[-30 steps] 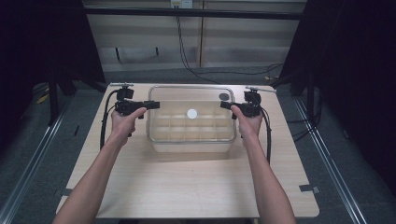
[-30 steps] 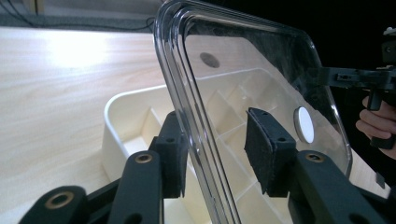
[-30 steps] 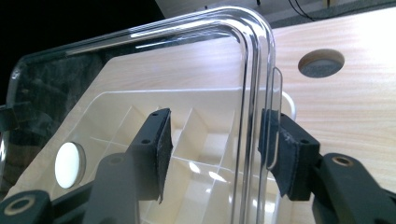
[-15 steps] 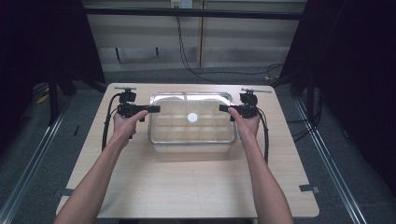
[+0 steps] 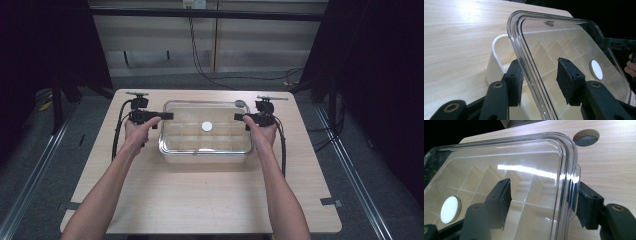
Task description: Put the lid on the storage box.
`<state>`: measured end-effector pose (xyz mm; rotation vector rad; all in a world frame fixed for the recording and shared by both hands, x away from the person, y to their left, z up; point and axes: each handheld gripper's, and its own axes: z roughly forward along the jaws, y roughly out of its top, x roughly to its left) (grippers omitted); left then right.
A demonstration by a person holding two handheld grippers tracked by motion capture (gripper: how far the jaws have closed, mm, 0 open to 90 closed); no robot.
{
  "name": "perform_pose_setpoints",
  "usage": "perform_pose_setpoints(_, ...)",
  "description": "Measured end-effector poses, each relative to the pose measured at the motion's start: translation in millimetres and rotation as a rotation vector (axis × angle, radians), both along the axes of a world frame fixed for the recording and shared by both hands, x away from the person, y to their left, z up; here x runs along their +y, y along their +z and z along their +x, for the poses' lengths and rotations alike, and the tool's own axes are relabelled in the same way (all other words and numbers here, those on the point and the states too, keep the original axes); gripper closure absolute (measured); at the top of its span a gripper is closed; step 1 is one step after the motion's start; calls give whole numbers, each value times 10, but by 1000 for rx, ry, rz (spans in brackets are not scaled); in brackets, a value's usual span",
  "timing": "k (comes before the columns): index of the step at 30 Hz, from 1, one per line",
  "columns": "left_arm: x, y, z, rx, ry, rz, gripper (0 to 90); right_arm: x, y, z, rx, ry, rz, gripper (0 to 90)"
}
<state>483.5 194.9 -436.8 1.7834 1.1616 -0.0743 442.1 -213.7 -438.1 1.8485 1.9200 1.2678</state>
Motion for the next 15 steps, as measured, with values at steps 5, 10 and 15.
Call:
perform_pose_setpoints(5, -1, -43, 23, 10, 1, 5, 553, 22, -36, 26, 21, -15, -3, 337)
perform_pose_setpoints(10, 3, -51, 19, 9, 3, -6, 552, 26, -48, 38, 11, -8, -17, 328)
perform_pose_setpoints(15, -4, -50, -21, -13, 18, 2, 539, 40, -6, 35, 3, -7, -31, 335)
